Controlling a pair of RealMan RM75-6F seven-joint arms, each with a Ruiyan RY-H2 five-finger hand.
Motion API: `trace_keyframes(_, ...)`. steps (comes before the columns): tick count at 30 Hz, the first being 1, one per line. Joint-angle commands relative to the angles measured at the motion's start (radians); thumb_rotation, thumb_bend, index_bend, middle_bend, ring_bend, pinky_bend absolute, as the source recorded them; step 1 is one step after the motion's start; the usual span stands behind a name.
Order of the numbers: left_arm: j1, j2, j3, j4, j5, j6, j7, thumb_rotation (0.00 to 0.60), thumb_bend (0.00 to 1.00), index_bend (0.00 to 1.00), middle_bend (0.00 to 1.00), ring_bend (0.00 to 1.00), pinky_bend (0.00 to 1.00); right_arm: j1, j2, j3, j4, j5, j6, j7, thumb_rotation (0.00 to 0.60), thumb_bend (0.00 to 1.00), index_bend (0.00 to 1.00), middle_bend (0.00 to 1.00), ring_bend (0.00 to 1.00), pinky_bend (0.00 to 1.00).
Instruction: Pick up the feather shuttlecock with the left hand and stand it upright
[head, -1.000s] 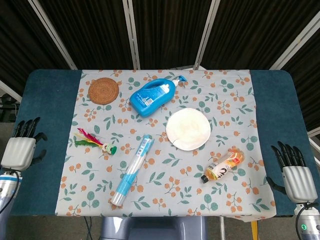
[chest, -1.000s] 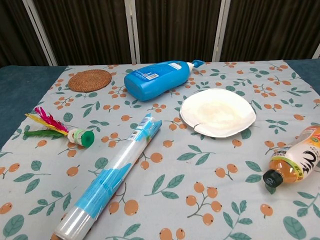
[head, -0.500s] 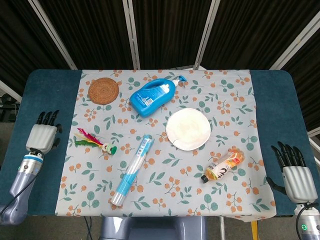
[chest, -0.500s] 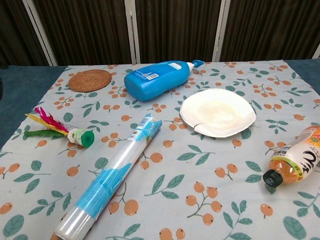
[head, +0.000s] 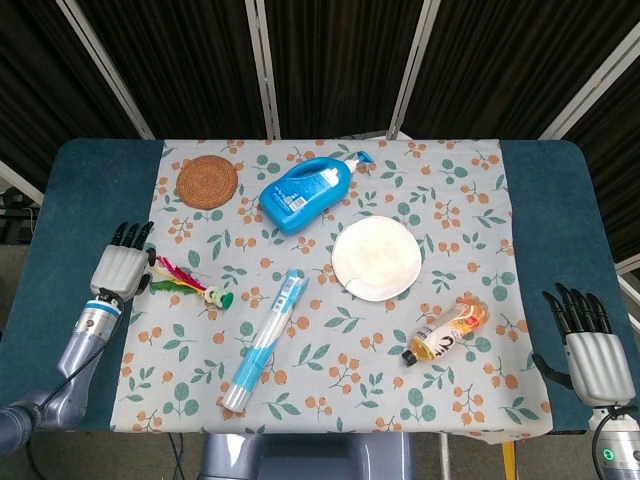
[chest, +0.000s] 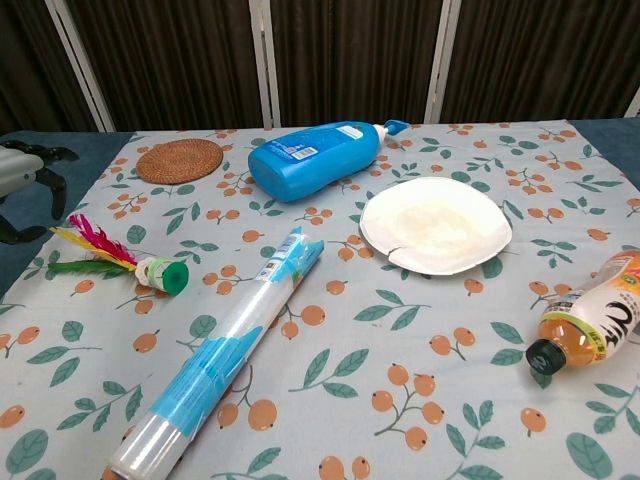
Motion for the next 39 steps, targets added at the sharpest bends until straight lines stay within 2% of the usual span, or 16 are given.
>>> trace_keyframes(1, -0.008, -0.016, 0.007, 0.011, -0.003, -0.004, 0.015, 0.6, 0.41, 0.47, 0.0, 0.0, 0.0, 0.0, 0.001, 0.0, 0.0, 0.0, 0.0, 0.002, 0.6, 0.13, 0.09, 0.0, 0.0, 0.0)
trace_keyframes(8, -0.034, -0.065, 0.006, 0.052, -0.016, -0.002, 0.056, 0.6, 0.41, 0.47, 0.0, 0.0, 0.0, -0.001, 0.002, -0.001, -0.001, -0.004, 0.002, 0.008, 0.6, 0.13, 0.09, 0.0, 0.0, 0.0)
trace_keyframes(22, -0.036, -0.091, 0.022, 0.077, -0.039, 0.008, 0.082, 0.6, 0.42, 0.59, 0.0, 0.0, 0.01, -0.003, -0.001, 0.0, 0.003, -0.005, 0.008, 0.01, 0.6, 0.13, 0.09, 0.0, 0.0, 0.0)
trace_keyframes(25, -0.035, -0.093, 0.024, 0.086, -0.042, 0.011, 0.081, 0.6, 0.45, 0.6, 0.0, 0.0, 0.01, -0.003, -0.002, 0.0, 0.001, -0.004, 0.007, 0.009, 0.6, 0.13, 0.09, 0.0, 0.0, 0.0)
trace_keyframes(30, -0.034, -0.093, 0.024, 0.087, -0.045, 0.013, 0.075, 0.6, 0.55, 0.61, 0.0, 0.0, 0.01, -0.003, -0.003, -0.001, -0.004, -0.002, 0.003, 0.007, 0.6, 0.13, 0.09, 0.0, 0.0, 0.0)
trace_keyframes(39, -0.044, -0.059, 0.016, 0.036, -0.022, 0.041, 0.074, 0.6, 0.58, 0.63, 0.0, 0.0, 0.01, -0.003, -0.002, 0.0, -0.007, 0.001, 0.001, 0.007, 0.6, 0.13, 0.09, 0.0, 0.0, 0.0)
